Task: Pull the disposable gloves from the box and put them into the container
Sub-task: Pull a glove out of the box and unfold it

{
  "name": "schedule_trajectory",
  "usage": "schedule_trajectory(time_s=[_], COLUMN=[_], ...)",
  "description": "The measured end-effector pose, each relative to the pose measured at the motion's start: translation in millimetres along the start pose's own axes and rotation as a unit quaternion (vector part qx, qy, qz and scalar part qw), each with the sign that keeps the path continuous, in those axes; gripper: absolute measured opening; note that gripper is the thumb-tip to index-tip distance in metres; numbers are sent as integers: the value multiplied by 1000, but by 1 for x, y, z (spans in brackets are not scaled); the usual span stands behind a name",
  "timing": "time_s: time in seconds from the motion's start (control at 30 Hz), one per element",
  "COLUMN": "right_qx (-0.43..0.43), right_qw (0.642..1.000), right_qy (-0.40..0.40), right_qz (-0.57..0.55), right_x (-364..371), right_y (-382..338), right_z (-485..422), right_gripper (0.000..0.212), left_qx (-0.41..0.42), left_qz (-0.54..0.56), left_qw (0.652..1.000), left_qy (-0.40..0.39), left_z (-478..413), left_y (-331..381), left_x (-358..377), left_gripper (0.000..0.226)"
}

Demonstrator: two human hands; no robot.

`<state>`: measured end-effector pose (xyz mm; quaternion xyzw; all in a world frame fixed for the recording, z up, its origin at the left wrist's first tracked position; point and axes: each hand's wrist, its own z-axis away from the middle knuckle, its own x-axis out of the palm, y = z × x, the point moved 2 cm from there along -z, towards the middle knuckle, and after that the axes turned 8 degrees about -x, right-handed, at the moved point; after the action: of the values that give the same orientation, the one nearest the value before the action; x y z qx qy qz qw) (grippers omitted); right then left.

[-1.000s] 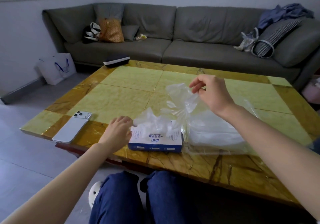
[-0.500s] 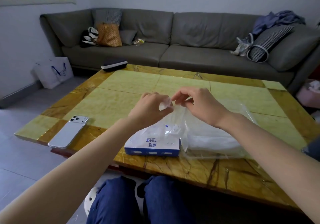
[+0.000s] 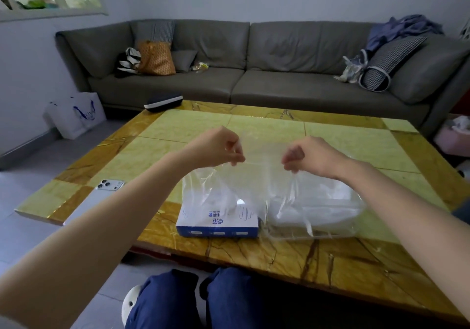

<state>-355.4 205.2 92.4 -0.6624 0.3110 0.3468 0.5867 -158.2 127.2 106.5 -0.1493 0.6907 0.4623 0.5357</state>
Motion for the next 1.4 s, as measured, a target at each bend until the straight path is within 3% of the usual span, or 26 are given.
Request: schedule_trajectory(time_s=[0.07,0.13,0.27,0.37,0.47,0.53,0.67,0.77,0.87,0.97,1.07,1.13,1.2,1.33,1.4], right_qx=[4,-10,-153,-239,-269,-251,-119,-25,23,84,128,114,97,112,111], right_qw=[998,982,885,832,846,879,936,953,951,933,911,916,927,888,873], right_qy=[44,141,348,372,286,166,-62,-134,-197,-295,-372,-376,-360,-421,-441], right_qz=[51,129,270,335,361,369,326,270,237,187,126,85,47,146,178], right_x=[-12,-28,-56,-54,-33,-16,3,9,20,30,32,30,32,44,47], right_y=[5,7,-3,0,21,41,81,98,114,121,124,125,128,144,150], right_z=[-5,-9,-2,13,26,30,28,20,9,1,-7,-11,-13,-10,-9], right_gripper=[12,17,18,28,41,45,61,61,54,52,61,57,46,36,33], left_qx=[-5,7,67,96,124,150,184,184,137,113,104,72,58,32,-6], left_qz=[0,12,78,82,-11,-89,-190,-278,-410,-461,-423,-367,-335,-349,-342], left_qw=[1000,994,949,940,959,963,958,941,901,876,890,903,894,855,858], left_qy=[29,110,296,318,256,204,107,48,-33,-89,-135,-212,-293,-382,-384], left_z=[-13,-25,-38,-43,-47,-50,-64,-78,-94,-101,-105,-103,-102,-106,-108], left_y=[4,13,36,41,39,38,44,47,45,49,55,56,55,47,48], left_x=[0,-1,-2,10,35,55,93,112,132,148,161,168,176,190,190], left_gripper=[20,20,9,16,23,15,8,15,27,31,33,38,40,29,16])
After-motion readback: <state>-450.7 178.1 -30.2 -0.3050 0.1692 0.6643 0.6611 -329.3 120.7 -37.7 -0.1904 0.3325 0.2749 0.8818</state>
